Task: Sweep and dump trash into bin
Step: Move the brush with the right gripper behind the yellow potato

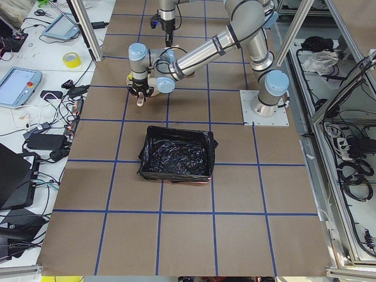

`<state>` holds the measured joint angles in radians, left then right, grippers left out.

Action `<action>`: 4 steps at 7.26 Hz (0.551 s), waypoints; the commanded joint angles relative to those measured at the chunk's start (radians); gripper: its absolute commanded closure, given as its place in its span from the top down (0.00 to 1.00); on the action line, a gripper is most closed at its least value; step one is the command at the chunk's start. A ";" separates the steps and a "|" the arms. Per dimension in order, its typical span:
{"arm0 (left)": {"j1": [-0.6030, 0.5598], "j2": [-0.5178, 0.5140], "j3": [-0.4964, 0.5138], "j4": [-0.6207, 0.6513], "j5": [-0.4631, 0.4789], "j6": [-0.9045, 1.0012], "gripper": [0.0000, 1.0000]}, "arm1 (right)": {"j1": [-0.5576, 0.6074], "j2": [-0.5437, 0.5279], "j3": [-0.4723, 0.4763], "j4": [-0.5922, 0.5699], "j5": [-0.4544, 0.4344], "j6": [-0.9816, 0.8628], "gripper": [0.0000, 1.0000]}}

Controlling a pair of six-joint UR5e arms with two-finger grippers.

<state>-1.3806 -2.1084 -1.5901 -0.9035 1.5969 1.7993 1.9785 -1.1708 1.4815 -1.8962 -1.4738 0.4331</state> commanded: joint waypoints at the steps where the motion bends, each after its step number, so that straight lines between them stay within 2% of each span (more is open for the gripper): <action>1: 0.000 0.001 -0.004 0.000 0.000 0.000 0.32 | -0.018 -0.119 0.159 0.011 -0.062 -0.040 0.00; 2: 0.000 0.002 -0.004 0.002 -0.014 0.000 0.32 | -0.017 -0.153 0.222 0.005 -0.062 -0.031 0.00; 3: 0.000 0.008 -0.004 0.000 -0.067 0.000 0.32 | -0.015 -0.158 0.238 -0.030 -0.059 -0.007 0.00; 4: 0.000 0.017 -0.007 0.000 -0.074 -0.003 0.31 | -0.012 -0.147 0.238 -0.061 -0.056 0.005 0.00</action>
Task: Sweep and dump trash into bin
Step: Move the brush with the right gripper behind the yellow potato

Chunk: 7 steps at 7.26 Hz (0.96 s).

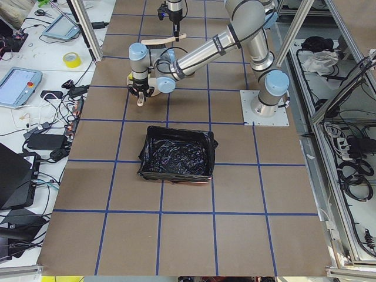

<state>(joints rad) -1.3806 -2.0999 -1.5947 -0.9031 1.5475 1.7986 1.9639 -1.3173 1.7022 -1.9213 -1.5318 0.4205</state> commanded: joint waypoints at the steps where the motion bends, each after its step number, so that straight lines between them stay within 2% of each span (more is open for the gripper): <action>1: 0.003 0.024 -0.002 -0.002 -0.056 -0.005 0.28 | 0.007 0.003 0.023 -0.033 -0.004 0.029 0.00; 3: 0.061 0.061 -0.054 -0.013 -0.150 0.011 0.27 | 0.013 -0.008 0.039 -0.030 -0.002 0.069 0.00; 7: 0.089 0.249 -0.252 -0.034 -0.132 0.059 0.26 | 0.033 -0.054 0.118 -0.041 -0.004 0.093 0.00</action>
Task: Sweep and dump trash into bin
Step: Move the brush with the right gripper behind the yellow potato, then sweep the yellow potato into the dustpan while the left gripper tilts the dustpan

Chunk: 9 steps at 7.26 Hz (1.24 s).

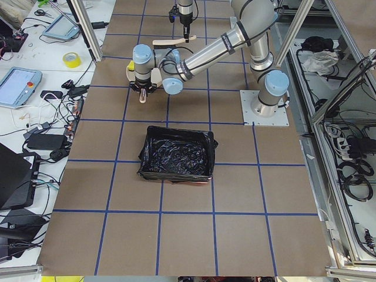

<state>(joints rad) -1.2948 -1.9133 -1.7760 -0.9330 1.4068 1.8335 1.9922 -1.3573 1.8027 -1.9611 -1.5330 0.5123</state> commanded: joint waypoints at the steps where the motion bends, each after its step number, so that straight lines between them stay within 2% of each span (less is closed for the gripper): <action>1: 0.000 0.115 -0.142 -0.003 0.039 0.051 0.26 | 0.007 -0.016 0.027 -0.002 -0.001 0.008 0.00; 4: 0.011 0.245 -0.320 0.013 0.076 0.110 0.27 | 0.081 -0.016 0.092 -0.080 -0.016 0.121 0.00; 6: 0.028 0.315 -0.402 0.026 0.080 0.151 0.27 | 0.115 -0.016 0.098 -0.090 -0.010 0.190 0.00; 8: 0.041 0.338 -0.477 0.095 0.080 0.156 0.27 | 0.180 -0.003 0.125 -0.157 -0.001 0.250 0.00; 9: 0.049 0.327 -0.479 0.099 0.080 0.167 0.27 | 0.186 -0.003 0.148 -0.200 -0.001 0.261 0.00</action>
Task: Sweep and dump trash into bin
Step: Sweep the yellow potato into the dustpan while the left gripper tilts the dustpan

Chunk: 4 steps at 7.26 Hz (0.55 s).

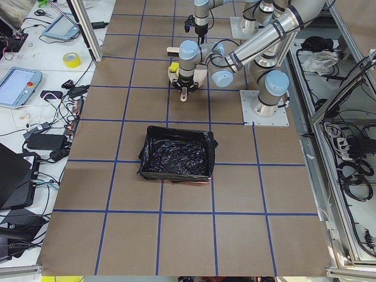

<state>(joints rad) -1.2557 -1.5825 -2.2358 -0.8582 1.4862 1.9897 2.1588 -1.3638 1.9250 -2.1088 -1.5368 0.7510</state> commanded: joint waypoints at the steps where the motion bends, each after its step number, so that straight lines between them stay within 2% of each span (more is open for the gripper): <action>1: 0.010 -0.019 -0.019 0.027 0.000 0.009 0.28 | 0.038 0.002 0.028 -0.060 0.004 0.071 0.00; 3: 0.010 -0.043 -0.007 0.028 0.002 0.003 0.29 | 0.072 0.031 0.028 -0.100 0.009 0.126 0.00; 4: 0.010 -0.057 0.001 0.028 0.003 0.000 0.29 | 0.087 0.064 0.026 -0.165 0.038 0.160 0.00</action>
<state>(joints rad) -1.2459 -1.6224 -2.2437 -0.8309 1.4882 1.9929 2.2265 -1.3339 1.9518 -2.2114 -1.5224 0.8690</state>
